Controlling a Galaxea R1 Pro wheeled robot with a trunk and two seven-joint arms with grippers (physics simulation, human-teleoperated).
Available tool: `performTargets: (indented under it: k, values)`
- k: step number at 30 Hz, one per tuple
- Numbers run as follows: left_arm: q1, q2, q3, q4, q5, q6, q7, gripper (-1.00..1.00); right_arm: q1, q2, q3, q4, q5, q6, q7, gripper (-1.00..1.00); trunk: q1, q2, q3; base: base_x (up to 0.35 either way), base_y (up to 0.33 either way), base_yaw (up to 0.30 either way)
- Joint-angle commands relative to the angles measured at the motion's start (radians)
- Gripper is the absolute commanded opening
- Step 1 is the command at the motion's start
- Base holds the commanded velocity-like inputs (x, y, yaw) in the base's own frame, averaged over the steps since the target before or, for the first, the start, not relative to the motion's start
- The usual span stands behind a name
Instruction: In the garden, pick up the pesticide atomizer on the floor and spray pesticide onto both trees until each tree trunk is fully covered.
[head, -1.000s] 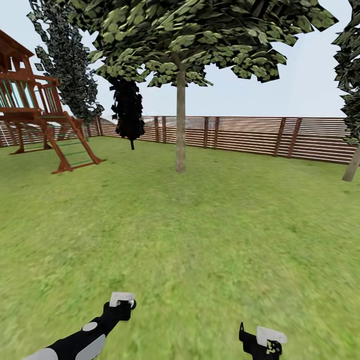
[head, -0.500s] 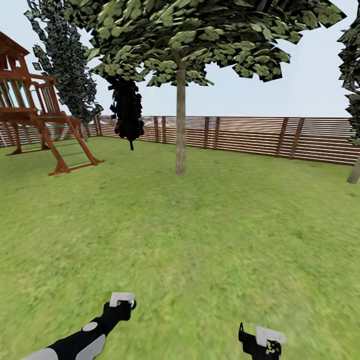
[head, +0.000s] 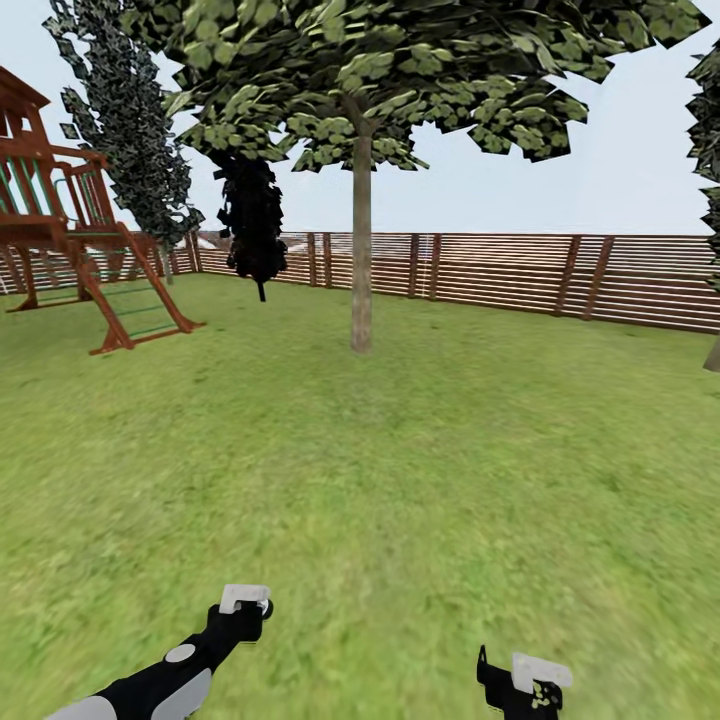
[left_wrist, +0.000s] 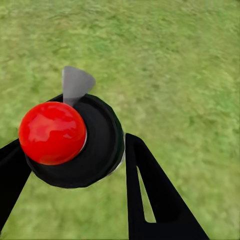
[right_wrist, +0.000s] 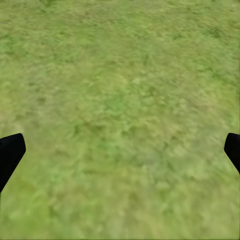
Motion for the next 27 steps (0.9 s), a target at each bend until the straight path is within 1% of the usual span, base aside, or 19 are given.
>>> performTargets:
  k: [1,15,20,27]
  values:
    - [-0.002,0.001,-0.008,-0.002,0.009,-0.005,0.003,-1.00,-0.002,-0.002,0.008,-0.001,-0.010,-0.006,-0.006,1.00,0.001,-0.002,-0.002,0.334,0.000,0.000]
    - [-0.002,0.000,-0.008,-0.002,0.009,-0.005,0.003,-1.00,-0.002,-0.002,0.008,-0.002,-0.010,-0.006,-0.006,1.00,0.001,-0.002,-0.002,0.334,0.000,0.000]
    - [-0.002,-0.001,-0.008,-0.002,0.009,-0.005,0.003,-1.00,-0.002,-0.003,0.019,-0.003,-0.010,-0.006,-0.006,1.00,0.001,-0.002,-0.002,0.334,0.000,0.006]
    - [-0.002,-0.001,-0.008,-0.002,0.009,-0.005,0.003,-1.00,-0.002,-0.002,0.022,-0.004,-0.010,-0.006,-0.009,1.00,0.001,-0.002,-0.002,0.334,0.000,0.145]
